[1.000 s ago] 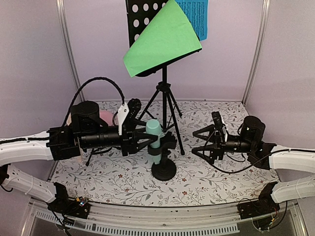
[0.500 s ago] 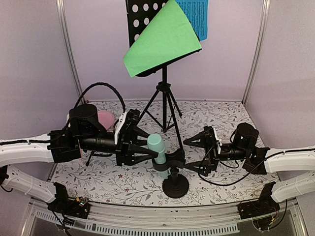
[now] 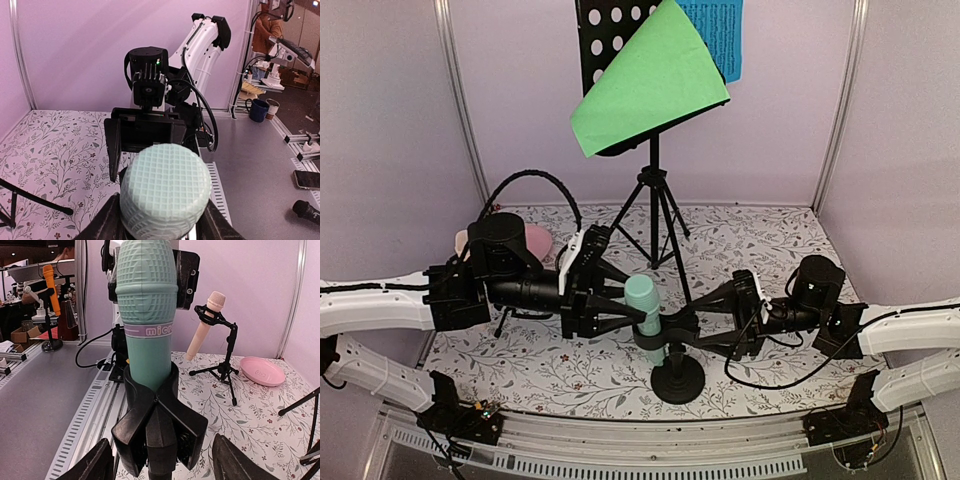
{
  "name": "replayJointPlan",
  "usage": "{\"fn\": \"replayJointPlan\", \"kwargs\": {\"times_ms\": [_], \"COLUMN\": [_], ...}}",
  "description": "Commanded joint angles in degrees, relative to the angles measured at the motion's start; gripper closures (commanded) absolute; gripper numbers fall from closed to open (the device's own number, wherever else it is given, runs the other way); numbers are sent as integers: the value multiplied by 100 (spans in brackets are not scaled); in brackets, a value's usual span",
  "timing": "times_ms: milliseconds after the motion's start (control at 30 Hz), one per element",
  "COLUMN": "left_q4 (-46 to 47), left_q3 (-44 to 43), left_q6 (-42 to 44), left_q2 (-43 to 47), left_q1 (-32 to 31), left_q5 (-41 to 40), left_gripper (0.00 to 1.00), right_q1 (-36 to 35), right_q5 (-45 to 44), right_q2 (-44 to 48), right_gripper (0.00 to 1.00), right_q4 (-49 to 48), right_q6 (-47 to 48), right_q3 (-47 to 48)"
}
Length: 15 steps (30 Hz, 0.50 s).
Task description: Pack up the instrument practice props
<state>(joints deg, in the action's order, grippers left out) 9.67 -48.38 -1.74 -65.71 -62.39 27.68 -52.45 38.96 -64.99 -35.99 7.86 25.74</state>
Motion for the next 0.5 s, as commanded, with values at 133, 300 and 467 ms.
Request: {"fn": "replayJointPlan", "kwargs": {"times_ms": [133,300,467], "left_q4": [290,364,394], "left_q3": [-152,-198,-240], "left_q6": [-55,-94,-117], "left_q2": [-106,-237,-340], "left_q1": [9,20,32], "left_q5": [16,57,80], "left_gripper": [79,79,79], "right_q1": [-29,-53,-112], "right_q5": [157,416,405], "right_q2": [-12,-86,-234], "right_gripper": [41,27,33], "right_q4": [41,47,48], "right_q6": [15,-59,-48], "right_q3": [116,165,227]}}
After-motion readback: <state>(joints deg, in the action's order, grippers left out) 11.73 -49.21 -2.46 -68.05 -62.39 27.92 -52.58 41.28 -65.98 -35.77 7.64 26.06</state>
